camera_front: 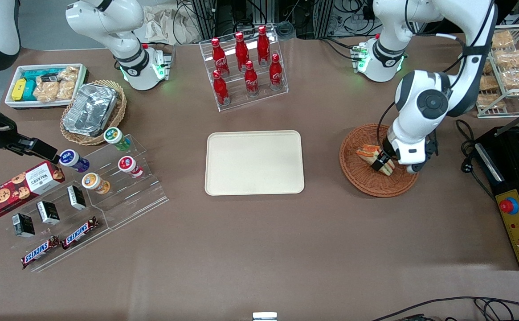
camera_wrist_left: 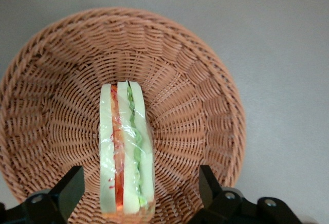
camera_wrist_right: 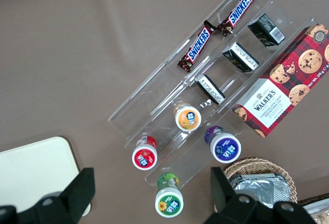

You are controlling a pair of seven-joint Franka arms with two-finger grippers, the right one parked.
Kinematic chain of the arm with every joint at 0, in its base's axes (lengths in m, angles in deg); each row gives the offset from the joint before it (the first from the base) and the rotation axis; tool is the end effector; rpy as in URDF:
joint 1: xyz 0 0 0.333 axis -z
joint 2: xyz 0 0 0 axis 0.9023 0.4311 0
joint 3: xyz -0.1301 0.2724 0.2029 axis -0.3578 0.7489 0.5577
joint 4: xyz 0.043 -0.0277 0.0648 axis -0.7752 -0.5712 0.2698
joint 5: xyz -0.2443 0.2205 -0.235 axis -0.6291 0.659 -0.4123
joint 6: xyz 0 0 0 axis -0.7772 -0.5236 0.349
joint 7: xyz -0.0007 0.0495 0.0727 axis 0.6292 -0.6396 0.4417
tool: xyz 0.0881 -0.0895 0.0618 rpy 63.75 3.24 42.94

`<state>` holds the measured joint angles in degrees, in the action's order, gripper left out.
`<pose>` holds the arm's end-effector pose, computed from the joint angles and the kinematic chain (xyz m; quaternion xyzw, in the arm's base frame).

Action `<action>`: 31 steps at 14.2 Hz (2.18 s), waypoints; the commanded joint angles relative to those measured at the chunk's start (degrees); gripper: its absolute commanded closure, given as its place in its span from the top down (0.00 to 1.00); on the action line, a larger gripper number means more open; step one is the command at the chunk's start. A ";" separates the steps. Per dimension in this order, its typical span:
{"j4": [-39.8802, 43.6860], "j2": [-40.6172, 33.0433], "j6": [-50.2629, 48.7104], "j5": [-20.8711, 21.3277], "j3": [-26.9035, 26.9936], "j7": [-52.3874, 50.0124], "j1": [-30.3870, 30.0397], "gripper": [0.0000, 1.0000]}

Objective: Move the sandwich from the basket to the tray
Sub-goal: 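Lower the open left gripper around the wrapped sandwich and close it, then lift the sandwich out of the basket with the left gripper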

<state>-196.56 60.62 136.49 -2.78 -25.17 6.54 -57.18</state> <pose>0.4969 -0.1180 0.2946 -0.9106 -0.4130 0.0059 0.0176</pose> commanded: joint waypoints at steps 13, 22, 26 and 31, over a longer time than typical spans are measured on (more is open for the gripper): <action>-5.88 -0.83 6.96 6.09 0.23 -11.50 0.19 0.28; 16.25 -1.71 -26.50 4.86 0.05 -8.87 -0.43 0.00; 27.94 -1.62 -36.00 1.71 0.23 0.42 -0.69 0.00; 36.32 -2.24 -44.63 -4.80 0.32 17.29 -4.38 0.00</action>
<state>-162.80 58.12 95.17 -5.40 -24.70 16.87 -60.02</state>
